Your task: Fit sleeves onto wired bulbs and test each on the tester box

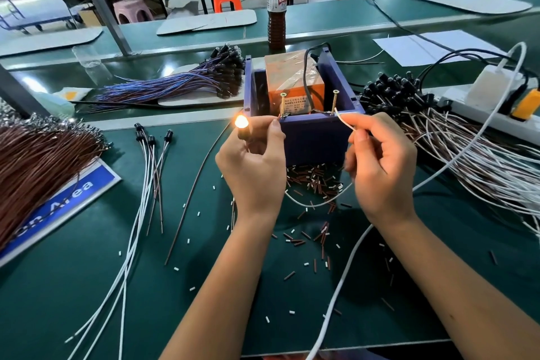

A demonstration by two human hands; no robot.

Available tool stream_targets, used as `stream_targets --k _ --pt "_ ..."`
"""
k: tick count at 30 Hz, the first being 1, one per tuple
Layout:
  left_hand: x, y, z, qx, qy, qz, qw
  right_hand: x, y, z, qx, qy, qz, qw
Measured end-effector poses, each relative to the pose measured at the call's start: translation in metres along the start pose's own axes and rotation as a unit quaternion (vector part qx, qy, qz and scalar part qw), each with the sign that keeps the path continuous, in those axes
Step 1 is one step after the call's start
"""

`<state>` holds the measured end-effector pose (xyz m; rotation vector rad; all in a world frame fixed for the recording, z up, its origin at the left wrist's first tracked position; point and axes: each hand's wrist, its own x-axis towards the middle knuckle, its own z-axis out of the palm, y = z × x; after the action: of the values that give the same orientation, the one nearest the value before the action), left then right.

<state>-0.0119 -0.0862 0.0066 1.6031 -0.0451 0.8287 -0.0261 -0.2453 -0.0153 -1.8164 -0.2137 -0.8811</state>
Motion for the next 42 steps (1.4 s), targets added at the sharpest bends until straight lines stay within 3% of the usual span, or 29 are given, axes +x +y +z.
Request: stream_targets --k 8,11,14,16,18,21,24,29,32,35,37,39,42 --pt "-0.002 0.002 -0.001 -0.011 0.003 -0.008 1.0 0.001 -0.002 -0.004 -0.001 -0.009 -0.005 1.0" --pt "-0.009 0.016 0.004 -0.026 0.021 0.02 0.999 0.003 -0.004 -0.007 0.018 0.013 0.033 0.999" --pt "-0.019 0.037 0.025 -0.068 -0.072 0.021 0.995 0.01 -0.009 -0.02 0.016 0.062 0.064 0.996" --pt "-0.026 0.053 0.049 -0.107 -0.152 -0.033 0.982 0.019 -0.012 -0.044 -0.008 0.102 0.068 0.992" --pt "-0.033 0.069 0.073 -0.192 -0.23 -0.158 0.941 0.029 -0.013 -0.078 -0.052 0.132 0.076 0.987" --pt "-0.053 0.091 0.117 -0.276 -0.359 -0.351 0.819 0.041 -0.014 -0.146 -0.1 0.198 0.126 0.967" --pt "-0.08 0.106 0.161 -0.269 -0.456 -0.429 0.732 0.048 -0.021 -0.2 -0.099 0.255 0.185 0.944" --pt "-0.11 0.111 0.222 -0.283 -0.501 -0.547 0.608 0.047 -0.017 -0.252 -0.212 0.296 0.265 0.893" --pt "-0.115 0.105 0.238 -0.294 -0.492 -0.6 0.558 0.044 -0.023 -0.25 -0.359 0.298 0.23 0.854" --pt "-0.114 0.098 0.246 -0.282 -0.471 -0.61 0.572 0.042 -0.034 -0.226 -0.354 0.212 0.128 0.902" --pt "-0.109 0.095 0.25 -0.27 -0.458 -0.599 0.599 0.044 -0.033 -0.212 -0.343 0.086 0.151 0.923" --pt "-0.099 0.091 0.249 -0.266 -0.441 -0.589 0.623 0.046 -0.028 -0.202 -0.372 -0.032 0.204 0.905" --pt "-0.082 0.084 0.243 -0.25 -0.416 -0.574 0.659 0.049 -0.02 -0.191 -0.404 -0.107 0.23 0.879"
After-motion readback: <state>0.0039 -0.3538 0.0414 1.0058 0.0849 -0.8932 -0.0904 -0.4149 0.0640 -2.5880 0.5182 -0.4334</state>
